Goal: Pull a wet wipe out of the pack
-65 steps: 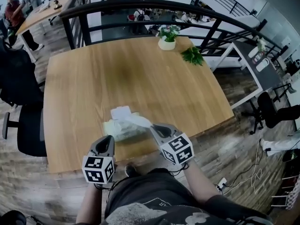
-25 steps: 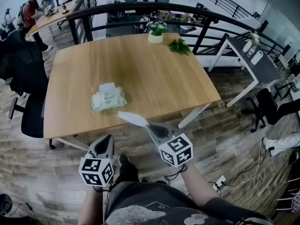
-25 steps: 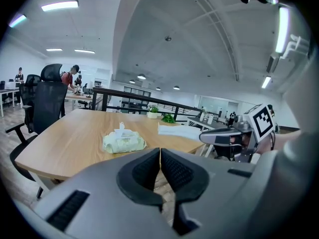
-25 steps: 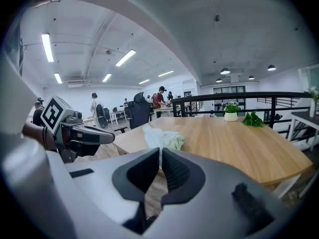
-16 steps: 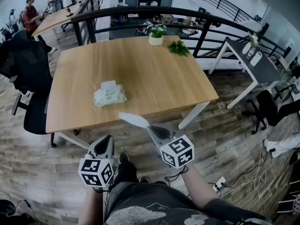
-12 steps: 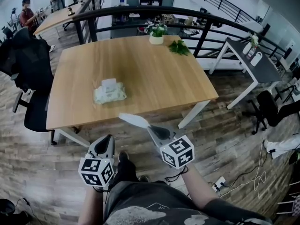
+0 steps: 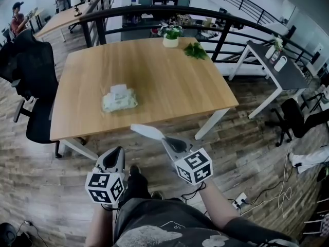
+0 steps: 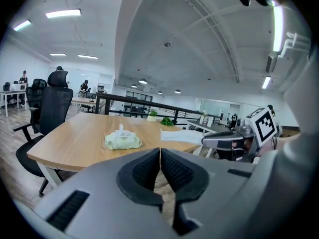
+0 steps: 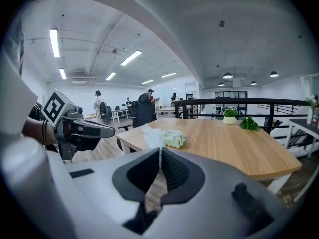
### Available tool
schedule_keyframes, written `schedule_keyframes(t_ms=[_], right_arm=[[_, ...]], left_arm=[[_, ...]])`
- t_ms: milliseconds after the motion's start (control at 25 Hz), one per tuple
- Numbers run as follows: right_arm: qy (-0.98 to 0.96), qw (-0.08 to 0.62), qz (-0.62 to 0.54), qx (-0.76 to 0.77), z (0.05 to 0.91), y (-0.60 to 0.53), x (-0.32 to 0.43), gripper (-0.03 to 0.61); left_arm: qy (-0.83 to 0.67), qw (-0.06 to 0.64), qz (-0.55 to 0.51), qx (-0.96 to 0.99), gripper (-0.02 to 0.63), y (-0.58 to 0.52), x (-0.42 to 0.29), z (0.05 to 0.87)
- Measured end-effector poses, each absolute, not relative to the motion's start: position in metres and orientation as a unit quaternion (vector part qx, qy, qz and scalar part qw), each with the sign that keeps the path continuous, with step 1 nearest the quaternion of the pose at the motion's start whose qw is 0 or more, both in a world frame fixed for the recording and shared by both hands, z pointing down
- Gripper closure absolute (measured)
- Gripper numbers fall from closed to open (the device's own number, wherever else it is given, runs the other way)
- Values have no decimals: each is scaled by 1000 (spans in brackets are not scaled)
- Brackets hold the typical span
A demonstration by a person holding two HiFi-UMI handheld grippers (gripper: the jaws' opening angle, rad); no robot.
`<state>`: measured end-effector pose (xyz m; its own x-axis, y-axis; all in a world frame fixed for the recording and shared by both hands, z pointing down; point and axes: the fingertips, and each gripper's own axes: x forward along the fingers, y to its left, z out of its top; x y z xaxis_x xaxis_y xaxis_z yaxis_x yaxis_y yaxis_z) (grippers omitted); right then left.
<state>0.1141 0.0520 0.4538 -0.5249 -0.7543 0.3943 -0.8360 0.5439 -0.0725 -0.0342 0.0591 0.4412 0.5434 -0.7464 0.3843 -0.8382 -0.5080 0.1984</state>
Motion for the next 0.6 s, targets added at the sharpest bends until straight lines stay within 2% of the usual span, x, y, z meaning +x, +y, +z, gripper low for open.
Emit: schedule_keyframes(t_ms=[600], right_arm=[[-863,168,128,460,458,43,108,546]], left_arm=[[-457,185,125,861,597,45,-40,443]])
